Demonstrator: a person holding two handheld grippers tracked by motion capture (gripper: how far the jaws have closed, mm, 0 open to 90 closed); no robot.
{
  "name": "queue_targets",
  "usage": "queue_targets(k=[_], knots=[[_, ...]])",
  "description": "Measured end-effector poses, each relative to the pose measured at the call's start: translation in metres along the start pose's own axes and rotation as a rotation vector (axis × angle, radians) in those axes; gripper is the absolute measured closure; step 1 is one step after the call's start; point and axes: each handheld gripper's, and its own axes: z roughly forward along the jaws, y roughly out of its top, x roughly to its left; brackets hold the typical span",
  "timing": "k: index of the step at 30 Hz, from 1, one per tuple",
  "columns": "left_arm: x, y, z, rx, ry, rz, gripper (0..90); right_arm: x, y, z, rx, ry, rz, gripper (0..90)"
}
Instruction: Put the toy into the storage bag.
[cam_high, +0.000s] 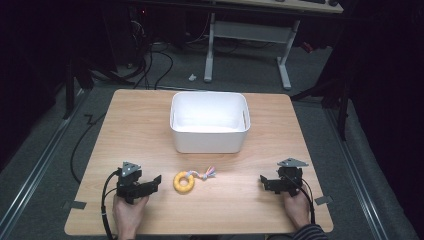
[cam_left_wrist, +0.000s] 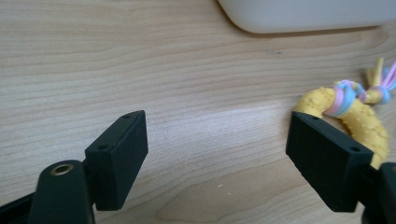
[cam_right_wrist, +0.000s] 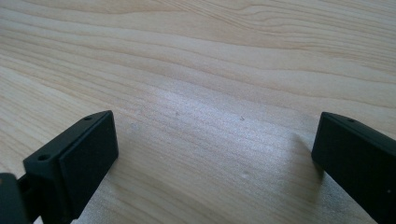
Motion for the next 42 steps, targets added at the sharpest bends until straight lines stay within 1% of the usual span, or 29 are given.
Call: queue_targets(k=[1, 2, 4, 5, 6, 7, 8, 9, 11, 12, 13, 15, 16, 17, 18, 19, 20, 26, 29, 30, 32, 34, 35, 36, 37, 38, 39, 41, 42], knots=[[-0.001, 0.001, -0.002, 0.0, -0.005, 0.01, 22.3, 0.0, 0.0, 0.0, 0.0, 0.001, -0.002, 0.2], [-0.001, 0.001, -0.002, 0.0, -0.005, 0.01, 24.1, 0.0, 0.0, 0.0, 0.0, 0.002, -0.003, 0.2], [-0.005, 0.002, -0.007, -0.013, 0.007, 0.044, 25.6, 0.0, 0.0, 0.0, 0.001, 0.002, -0.004, 0.2], [-0.007, 0.003, -0.008, -0.012, 0.01, 0.053, 26.7, 0.0, 0.0, 0.0, 0.001, 0.002, -0.004, 0.2], [-0.01, 0.005, -0.009, -0.013, 0.004, 0.063, 27.1, 0.0, 0.0, 0.0, 0.0, 0.001, -0.004, 0.2], [-0.01, 0.005, -0.009, -0.013, 0.004, 0.063, 28.1, 0.0, 0.0, 0.0, 0.0, 0.001, -0.004, 0.2], [-0.012, 0.007, -0.01, -0.008, -0.007, 0.067, 28.1, 0.0, 0.0, 0.0, 0.0, 0.002, -0.005, 0.2], [-0.014, 0.009, -0.011, -0.002, -0.021, 0.071, 30.1, 0.0, 0.0, 0.0, 0.0, 0.002, -0.005, 0.2], [-0.016, 0.011, -0.011, 0.0, -0.029, 0.073, 30.8, 0.0, 0.0, 0.0, 0.0, 0.002, -0.005, 0.2], [-0.02, 0.014, -0.011, 0.002, -0.046, 0.084, 31.9, 0.0, 0.0, 0.0, 0.0, 0.002, -0.006, 0.3], [-0.022, 0.015, -0.011, 0.006, -0.053, 0.09, 33.2, 0.0, 0.0, 0.0, 0.0, 0.003, -0.006, 0.2], [-0.024, 0.016, -0.011, 0.008, -0.055, 0.095, 34.3, 0.0, 0.0, 0.0, 0.0, 0.002, -0.005, 0.2], [-0.028, 0.018, -0.01, 0.018, -0.061, 0.111, 34.5, 0.0, 0.0, 0.0, 0.0, 0.002, -0.005, 0.2], [-0.028, 0.018, -0.01, 0.018, -0.061, 0.111, 34.8, 0.0, 0.0, 0.0, 0.0, 0.002, -0.005, 0.2], [-0.032, 0.02, -0.009, 0.024, -0.066, 0.131, 35.0, 0.0, 0.0, 0.0, 0.0, 0.003, -0.006, 0.2], [-0.032, 0.02, -0.009, 0.024, -0.066, 0.131, 35.1, 0.0, 0.0, 0.0, 0.0, 0.003, -0.006, 0.2], [-0.037, 0.023, -0.007, 0.034, -0.064, 0.148, 35.1, 0.0, 0.0, 0.0, 0.0, 0.003, -0.006, 0.2], [-0.049, 0.028, 0.002, 0.063, -0.062, 0.187, 35.0, 0.0, 0.0, 0.0, -0.001, 0.004, -0.008, 0.3], [-0.053, 0.028, 0.005, 0.072, -0.064, 0.199, 35.2, 0.0, 0.0, 0.0, 0.0, 0.004, -0.007, 0.3], [-0.056, 0.029, 0.009, 0.086, -0.065, 0.211, 35.7, 0.0, 0.0, 0.0, 0.0, 0.004, -0.008, 0.3], [-0.057, 0.029, 0.01, 0.091, -0.064, 0.215, 37.1, 0.0, 0.0, 0.0, 0.0, 0.004, -0.008, 0.3], [-0.061, 0.03, 0.015, 0.108, -0.063, 0.231, 37.9, 0.0, 0.0, 0.0, 0.0, 0.004, -0.007, 0.3], [-0.061, 0.03, 0.015, 0.108, -0.063, 0.231, 38.3, 0.0, 0.0, 0.0, 0.0, 0.004, -0.007, 0.3], [-0.062, 0.032, 0.019, 0.115, -0.092, 0.211, 38.9, 0.0, 0.0, 0.0, 0.0, 0.004, -0.007, 0.3], [-0.062, 0.032, 0.019, 0.115, -0.092, 0.211, 39.3, 0.0, 0.0, 0.0, 0.0, 0.004, -0.007, 0.3], [-0.063, 0.033, 0.022, 0.124, -0.076, 0.218, 39.7, 0.0, 0.0, 0.0, 0.0, 0.004, -0.007, 0.3], [-0.064, 0.033, 0.023, 0.129, -0.071, 0.223, 40.4, 0.0, 0.0, 0.0, 0.0, 0.004, -0.007, 0.3], [-0.064, 0.034, 0.025, 0.135, -0.07, 0.227, 41.7, 0.0, 0.0, 0.0, 0.0, 0.004, -0.007, 0.3], [-0.066, 0.033, 0.029, 0.151, -0.067, 0.235, 42.5, 0.0, 0.0, 0.0, 0.0, 0.004, -0.007, 0.3]])
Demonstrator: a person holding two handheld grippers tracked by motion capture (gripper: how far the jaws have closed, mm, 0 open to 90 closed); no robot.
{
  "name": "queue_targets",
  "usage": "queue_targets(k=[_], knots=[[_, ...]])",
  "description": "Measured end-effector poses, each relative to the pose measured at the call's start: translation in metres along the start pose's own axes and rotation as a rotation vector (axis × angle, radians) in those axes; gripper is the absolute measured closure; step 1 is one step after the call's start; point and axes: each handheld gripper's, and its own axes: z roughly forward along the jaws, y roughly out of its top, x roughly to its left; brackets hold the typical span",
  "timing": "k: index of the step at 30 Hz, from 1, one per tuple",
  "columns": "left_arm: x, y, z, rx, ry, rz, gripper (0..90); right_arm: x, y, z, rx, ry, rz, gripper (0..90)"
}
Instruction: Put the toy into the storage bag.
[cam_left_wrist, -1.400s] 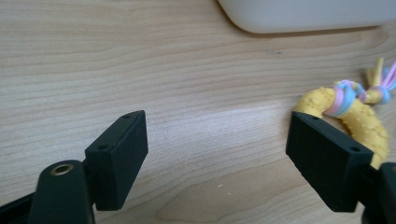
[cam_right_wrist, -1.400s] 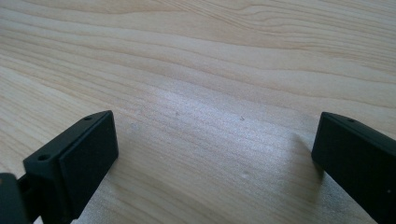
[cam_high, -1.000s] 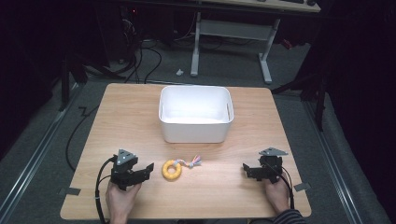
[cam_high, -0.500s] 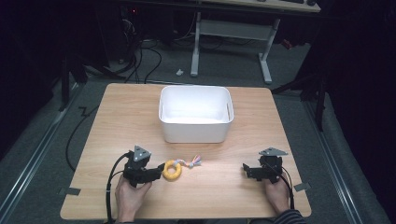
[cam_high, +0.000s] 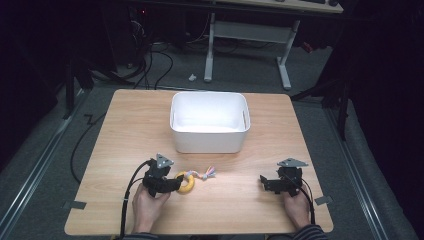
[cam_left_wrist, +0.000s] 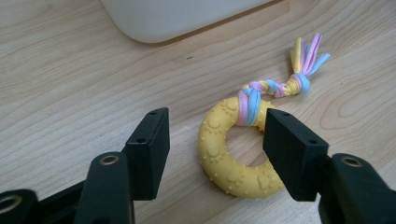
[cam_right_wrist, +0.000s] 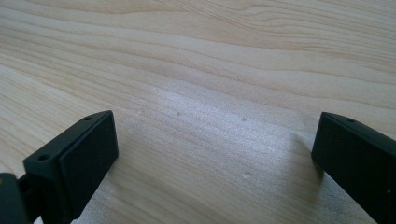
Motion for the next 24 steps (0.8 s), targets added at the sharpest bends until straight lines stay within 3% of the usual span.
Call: queue_targets(k=[24], knots=[[-0.005, 0.004, 0.025, 0.129, 0.024, 0.058, 51.9, 0.0, 0.0, 0.0, 0.0, 0.0, 0.0, 0.3]])
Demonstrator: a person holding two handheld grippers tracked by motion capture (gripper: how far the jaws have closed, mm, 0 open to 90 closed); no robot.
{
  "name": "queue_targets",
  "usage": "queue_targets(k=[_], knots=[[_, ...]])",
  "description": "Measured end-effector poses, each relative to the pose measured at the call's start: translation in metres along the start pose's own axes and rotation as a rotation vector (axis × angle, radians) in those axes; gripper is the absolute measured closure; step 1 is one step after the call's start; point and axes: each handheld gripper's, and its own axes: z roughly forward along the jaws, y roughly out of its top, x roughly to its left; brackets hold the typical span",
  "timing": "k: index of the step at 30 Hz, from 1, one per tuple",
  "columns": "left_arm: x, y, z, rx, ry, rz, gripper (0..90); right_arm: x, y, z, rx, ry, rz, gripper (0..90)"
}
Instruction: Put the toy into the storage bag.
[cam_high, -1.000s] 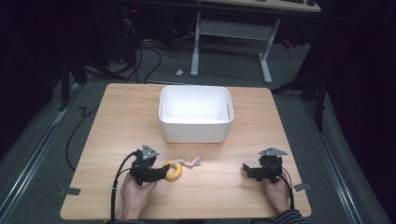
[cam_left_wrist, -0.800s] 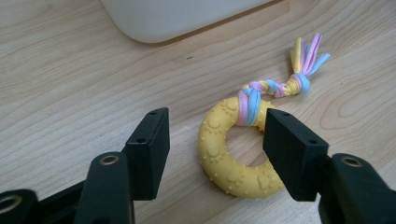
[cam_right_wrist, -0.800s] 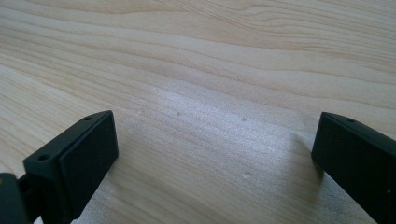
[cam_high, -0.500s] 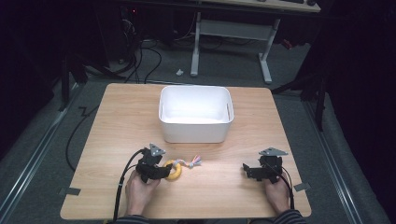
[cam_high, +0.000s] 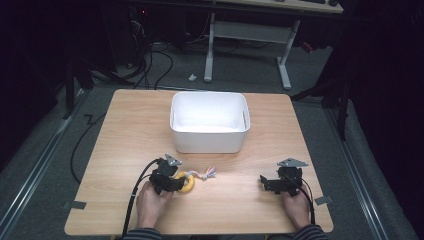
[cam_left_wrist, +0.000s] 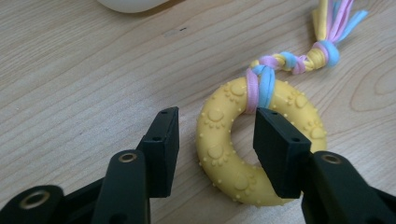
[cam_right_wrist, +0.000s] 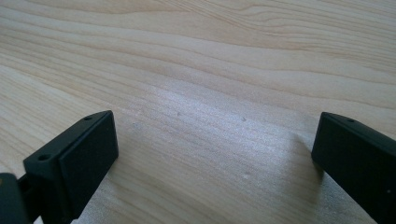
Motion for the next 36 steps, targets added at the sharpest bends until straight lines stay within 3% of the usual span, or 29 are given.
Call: queue_targets(k=[14, 36], knots=[[-0.0013, 0.0018, 0.0061, 0.04, 0.013, 0.008, 59.1, 0.0, 0.0, 0.0, 0.0, 0.0, 0.0, 0.3], [0.0005, 0.0016, 0.006, 0.036, -0.011, 0.022, 65.9, 0.0004, 0.0, -0.0001, 0.0, 0.001, 0.002, 0.4]])
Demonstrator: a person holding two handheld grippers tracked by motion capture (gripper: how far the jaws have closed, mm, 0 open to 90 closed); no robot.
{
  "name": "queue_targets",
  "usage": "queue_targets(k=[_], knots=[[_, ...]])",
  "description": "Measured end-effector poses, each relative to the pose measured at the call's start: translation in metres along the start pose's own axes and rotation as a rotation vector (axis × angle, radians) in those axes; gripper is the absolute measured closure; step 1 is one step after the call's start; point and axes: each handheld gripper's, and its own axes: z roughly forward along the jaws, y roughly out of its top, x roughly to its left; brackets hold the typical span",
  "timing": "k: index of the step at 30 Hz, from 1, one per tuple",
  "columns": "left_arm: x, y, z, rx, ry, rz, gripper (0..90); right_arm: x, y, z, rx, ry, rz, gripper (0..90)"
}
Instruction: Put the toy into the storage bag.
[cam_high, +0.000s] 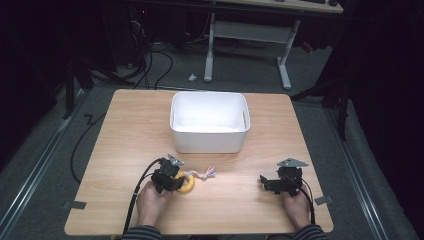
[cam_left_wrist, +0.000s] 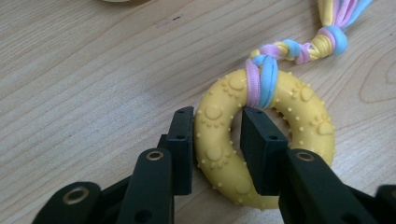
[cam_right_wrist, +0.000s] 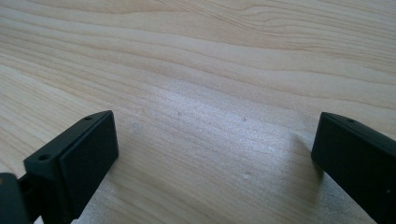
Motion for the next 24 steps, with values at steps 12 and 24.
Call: queue_targets(k=[12, 24], knots=[[-0.002, 0.0, -0.002, -0.017, -0.018, -0.012, 66.5, 0.0, 0.0, 0.0, -0.002, 0.001, -0.005, 0.6], [-0.003, -0.001, -0.012, -0.046, -0.033, -0.022, 66.6, 0.0, 0.0, 0.0, -0.001, 0.006, -0.013, 0.6]])
